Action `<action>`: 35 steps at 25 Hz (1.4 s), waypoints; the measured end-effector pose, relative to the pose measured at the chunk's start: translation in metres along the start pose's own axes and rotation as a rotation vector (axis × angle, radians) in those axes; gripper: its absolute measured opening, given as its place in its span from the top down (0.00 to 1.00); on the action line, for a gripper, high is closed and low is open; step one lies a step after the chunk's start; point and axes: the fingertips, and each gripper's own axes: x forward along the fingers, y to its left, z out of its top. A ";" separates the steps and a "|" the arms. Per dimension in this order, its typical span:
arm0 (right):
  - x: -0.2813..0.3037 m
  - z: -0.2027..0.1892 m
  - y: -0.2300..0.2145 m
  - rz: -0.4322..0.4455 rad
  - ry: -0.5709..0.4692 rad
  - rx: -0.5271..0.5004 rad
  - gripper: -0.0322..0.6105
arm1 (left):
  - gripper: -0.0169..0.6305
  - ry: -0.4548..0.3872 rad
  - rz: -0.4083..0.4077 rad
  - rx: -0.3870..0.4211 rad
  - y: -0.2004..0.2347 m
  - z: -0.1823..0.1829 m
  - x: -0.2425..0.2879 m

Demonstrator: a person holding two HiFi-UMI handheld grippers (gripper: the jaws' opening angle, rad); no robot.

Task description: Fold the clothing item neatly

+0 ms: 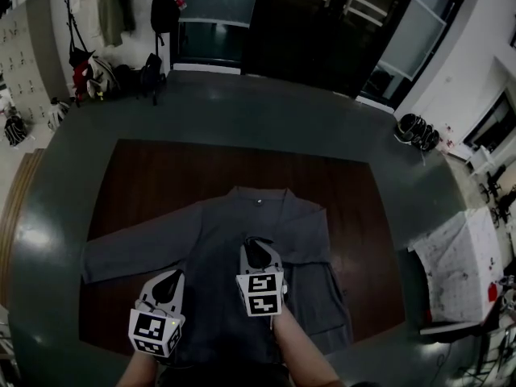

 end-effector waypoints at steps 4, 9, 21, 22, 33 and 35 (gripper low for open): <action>0.010 -0.017 0.046 0.127 0.049 -0.031 0.86 | 0.96 0.003 0.003 -0.023 0.013 -0.006 -0.001; 0.011 -0.043 0.066 0.149 0.108 -0.015 0.86 | 0.96 0.021 -0.001 -0.057 0.025 -0.015 0.005; 0.062 -0.100 0.060 0.093 0.348 -0.057 0.83 | 0.96 0.043 -0.014 -0.091 0.032 -0.029 0.018; 0.066 -0.105 0.061 0.081 0.372 -0.060 0.83 | 0.96 0.046 -0.013 -0.092 0.034 -0.030 0.017; 0.053 -0.083 0.083 0.126 0.269 0.016 0.97 | 0.96 0.057 -0.021 -0.095 0.035 -0.031 0.010; 0.042 -0.079 0.078 0.116 0.244 0.046 0.97 | 0.96 0.056 -0.019 -0.091 0.033 -0.031 0.008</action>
